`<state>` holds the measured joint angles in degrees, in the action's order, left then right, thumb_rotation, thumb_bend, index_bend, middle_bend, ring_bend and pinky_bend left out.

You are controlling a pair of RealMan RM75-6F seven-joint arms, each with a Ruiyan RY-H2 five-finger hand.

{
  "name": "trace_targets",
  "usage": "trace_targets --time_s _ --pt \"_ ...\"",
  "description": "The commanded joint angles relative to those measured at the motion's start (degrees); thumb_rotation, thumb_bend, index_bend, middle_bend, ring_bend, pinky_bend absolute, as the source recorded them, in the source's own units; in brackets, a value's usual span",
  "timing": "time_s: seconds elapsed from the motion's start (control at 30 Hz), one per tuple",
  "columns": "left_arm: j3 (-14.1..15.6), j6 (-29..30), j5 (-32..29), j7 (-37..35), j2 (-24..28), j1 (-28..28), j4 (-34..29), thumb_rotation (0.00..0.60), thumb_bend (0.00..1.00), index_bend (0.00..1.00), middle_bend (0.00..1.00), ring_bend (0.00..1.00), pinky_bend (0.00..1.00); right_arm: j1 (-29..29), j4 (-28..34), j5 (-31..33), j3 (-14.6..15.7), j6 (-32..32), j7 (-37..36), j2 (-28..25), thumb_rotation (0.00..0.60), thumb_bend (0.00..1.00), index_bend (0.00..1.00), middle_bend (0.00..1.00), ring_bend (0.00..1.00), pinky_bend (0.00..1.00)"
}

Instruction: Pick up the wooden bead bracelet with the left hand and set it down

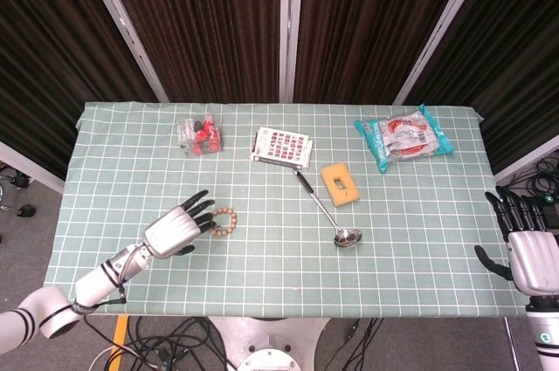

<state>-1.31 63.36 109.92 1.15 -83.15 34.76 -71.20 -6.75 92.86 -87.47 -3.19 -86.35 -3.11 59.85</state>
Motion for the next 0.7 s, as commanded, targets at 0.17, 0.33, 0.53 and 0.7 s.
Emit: trace_targets --time_s 0.17,0.33,0.53,0.7 --pt "0.07 -4.57 -2.97 5.05 -5.50 3.29 4.22 0.600 0.17 0.35 0.35 0.12 0.02 0.13 -0.07 0.13 -0.25 0.12 -0.27 0.10 0.600 0.16 0.00 0.00 0.00 0.00" --pt "0.52 -5.88 -4.91 6.63 -7.63 4.18 6.32 0.600 0.19 0.38 0.37 0.12 0.02 0.23 -0.54 0.57 -0.33 0.66 -0.97 0.38 0.600 0.15 0.00 0.00 0.00 0.00" --pt "0.77 -6.71 -7.48 6.16 -9.40 4.90 9.05 0.600 0.23 0.42 0.41 0.13 0.02 0.33 -1.05 0.52 -0.46 0.75 -1.61 0.53 0.600 0.13 0.00 0.00 0.00 0.00" --pt "1.27 -6.65 -8.67 5.69 -10.29 5.30 10.42 0.600 0.23 0.43 0.42 0.13 0.02 0.42 -1.34 0.66 -0.55 0.94 -2.08 0.65 0.600 0.13 0.00 0.00 0.00 0.00"
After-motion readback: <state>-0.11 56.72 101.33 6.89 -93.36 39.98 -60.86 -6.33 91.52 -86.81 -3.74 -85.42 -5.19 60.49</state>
